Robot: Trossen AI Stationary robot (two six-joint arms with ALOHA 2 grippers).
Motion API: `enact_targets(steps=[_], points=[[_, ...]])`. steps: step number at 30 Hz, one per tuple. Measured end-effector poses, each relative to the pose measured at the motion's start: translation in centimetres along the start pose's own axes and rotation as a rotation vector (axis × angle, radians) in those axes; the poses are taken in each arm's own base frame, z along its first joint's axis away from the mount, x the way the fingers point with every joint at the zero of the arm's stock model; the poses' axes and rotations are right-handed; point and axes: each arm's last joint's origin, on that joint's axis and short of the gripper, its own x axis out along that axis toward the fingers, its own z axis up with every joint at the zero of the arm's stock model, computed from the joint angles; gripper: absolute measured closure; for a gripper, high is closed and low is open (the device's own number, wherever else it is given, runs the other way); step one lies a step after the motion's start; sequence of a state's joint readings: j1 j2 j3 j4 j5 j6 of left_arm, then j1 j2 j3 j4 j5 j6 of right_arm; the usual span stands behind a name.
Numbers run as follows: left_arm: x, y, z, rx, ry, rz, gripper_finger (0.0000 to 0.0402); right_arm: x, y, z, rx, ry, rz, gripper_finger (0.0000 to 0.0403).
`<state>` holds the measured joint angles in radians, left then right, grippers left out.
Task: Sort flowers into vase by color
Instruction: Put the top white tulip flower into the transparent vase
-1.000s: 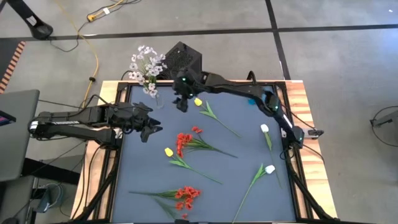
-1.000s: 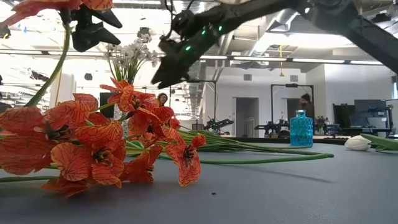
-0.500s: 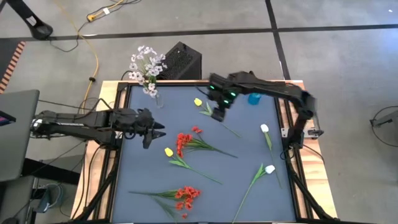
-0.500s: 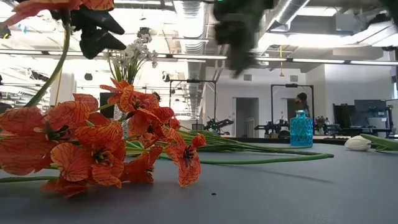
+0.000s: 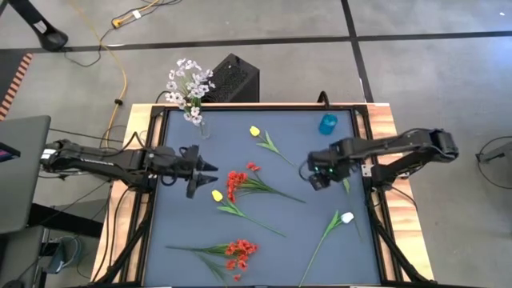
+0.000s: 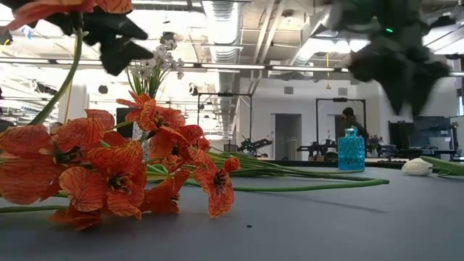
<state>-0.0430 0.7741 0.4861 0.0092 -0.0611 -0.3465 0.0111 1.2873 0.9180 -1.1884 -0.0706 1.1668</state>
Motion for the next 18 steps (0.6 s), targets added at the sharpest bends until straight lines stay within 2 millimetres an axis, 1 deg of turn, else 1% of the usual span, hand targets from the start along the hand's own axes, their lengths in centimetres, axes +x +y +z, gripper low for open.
enact_targets(steps=[3,5,8,12,18], points=[[0.4,0.0,0.8,0.020,-0.090,0.010,0.0228,1.5,-0.7,-1.3,0.068,0.028,-0.071,0.0159],[0.7,0.0,1.1,0.014,-0.125,0.004,0.0228,2.3,-1.1,-2.0,0.079,0.038,-0.105,0.0159],[1.1,0.2,1.1,-0.021,-0.126,0.011,0.0228,3.6,-1.6,-2.7,0.077,0.047,-0.148,0.0159],[1.5,0.3,0.8,-0.074,-0.096,0.005,0.0228,5.0,-2.7,-3.1,0.080,0.091,-0.199,0.0159],[2.2,0.4,0.4,-0.129,-0.061,0.008,0.0228,5.1,-2.7,-2.9,0.093,0.091,-0.203,0.0159]])
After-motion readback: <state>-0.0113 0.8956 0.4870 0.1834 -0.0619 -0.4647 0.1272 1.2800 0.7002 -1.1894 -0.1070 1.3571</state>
